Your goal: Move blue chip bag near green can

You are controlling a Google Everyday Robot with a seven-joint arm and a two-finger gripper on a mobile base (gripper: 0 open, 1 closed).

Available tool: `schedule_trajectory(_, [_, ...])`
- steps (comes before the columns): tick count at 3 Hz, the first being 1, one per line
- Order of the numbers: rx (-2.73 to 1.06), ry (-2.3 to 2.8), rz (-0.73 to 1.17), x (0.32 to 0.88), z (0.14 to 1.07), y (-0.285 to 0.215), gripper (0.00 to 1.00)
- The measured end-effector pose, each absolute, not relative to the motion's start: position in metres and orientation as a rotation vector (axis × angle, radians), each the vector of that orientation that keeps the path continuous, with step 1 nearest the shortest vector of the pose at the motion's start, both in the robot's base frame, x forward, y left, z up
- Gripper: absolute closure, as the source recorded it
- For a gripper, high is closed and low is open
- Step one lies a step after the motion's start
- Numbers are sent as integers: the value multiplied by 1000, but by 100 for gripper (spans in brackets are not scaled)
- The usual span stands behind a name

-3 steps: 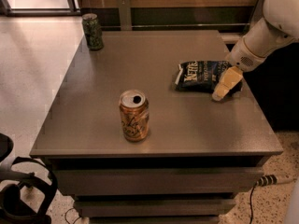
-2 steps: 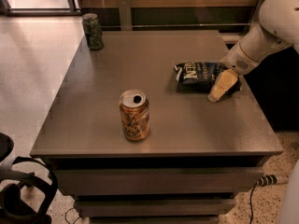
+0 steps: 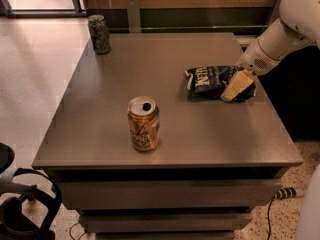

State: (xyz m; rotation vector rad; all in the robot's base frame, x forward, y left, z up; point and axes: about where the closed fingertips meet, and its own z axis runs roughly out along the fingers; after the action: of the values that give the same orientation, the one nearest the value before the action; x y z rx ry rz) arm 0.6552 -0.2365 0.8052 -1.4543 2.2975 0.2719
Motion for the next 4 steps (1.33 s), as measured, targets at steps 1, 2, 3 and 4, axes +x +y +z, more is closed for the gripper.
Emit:
schedule_trajectory(1, [-1454,2298,272,655,814,-237,88])
schedule_trajectory(2, [-1454,2298,272,655,821,-237,100])
schedule_trajectory(3, [-1455,2298,272,655,821,-237,100])
schedule_trajectory(4, [-1486,2286,238,666,838,-225,100])
